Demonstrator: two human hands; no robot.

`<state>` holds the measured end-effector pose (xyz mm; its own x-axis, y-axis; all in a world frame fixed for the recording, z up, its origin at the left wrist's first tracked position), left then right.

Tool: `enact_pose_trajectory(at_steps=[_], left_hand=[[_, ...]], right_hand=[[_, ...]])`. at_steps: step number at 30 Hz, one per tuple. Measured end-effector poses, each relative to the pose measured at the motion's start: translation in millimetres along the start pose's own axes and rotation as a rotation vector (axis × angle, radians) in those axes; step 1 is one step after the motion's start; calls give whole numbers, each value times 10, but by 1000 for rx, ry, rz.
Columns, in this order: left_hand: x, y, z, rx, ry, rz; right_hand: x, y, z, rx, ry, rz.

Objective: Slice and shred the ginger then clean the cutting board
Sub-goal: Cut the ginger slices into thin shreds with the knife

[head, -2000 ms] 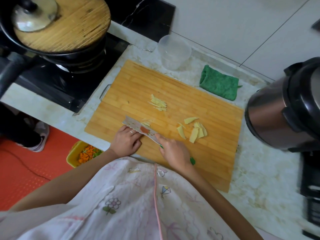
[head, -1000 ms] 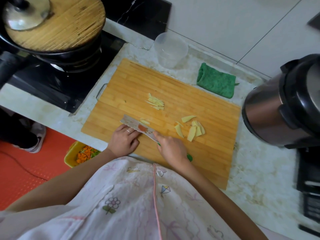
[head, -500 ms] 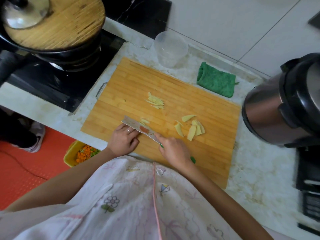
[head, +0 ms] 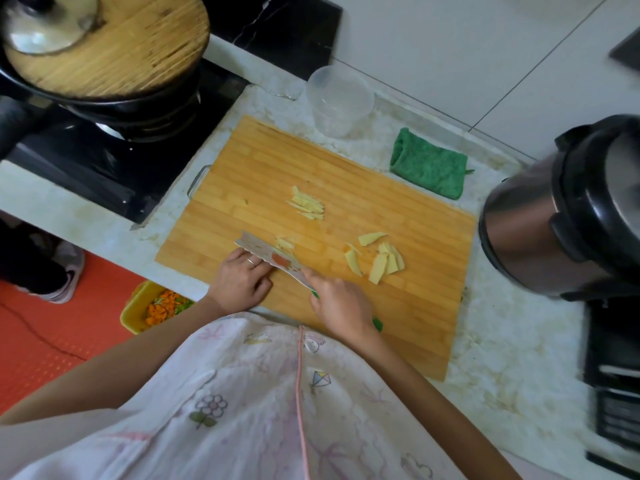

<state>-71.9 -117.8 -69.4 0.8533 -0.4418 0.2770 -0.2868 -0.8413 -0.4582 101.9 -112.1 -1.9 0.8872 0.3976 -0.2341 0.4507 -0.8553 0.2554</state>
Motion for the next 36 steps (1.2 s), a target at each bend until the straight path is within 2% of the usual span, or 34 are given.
enact_pose_trajectory(at_steps=[8,21,27,33,36], left_hand=[[0,-7,25,34,20,20],[13,-2,18,18,15,-14],[15,2,15,-49,51,-23],[7,-5,-5,-131,147,-126],[-15,-76,-108,-5,284,-226]], right_hand=[[19,-11,10,-21,9,11],[-44,-130,88,63,56,25],[-6,-277,54,72,54,15],[206,-591,-158,129,90,45],[349,-617,-297,181,116,-13]])
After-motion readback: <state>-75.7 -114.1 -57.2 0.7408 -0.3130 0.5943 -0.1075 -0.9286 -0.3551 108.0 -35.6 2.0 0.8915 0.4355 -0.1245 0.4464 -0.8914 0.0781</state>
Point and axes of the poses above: each hand's wrist, its own y-axis away from the middle knuckle, its own z-axis out of the palm, x = y × z, the point moved 4 cm from there along -y, towards the middle knuckle, and after that the axes turned 5 degrees about x, right-handed, at the moved point
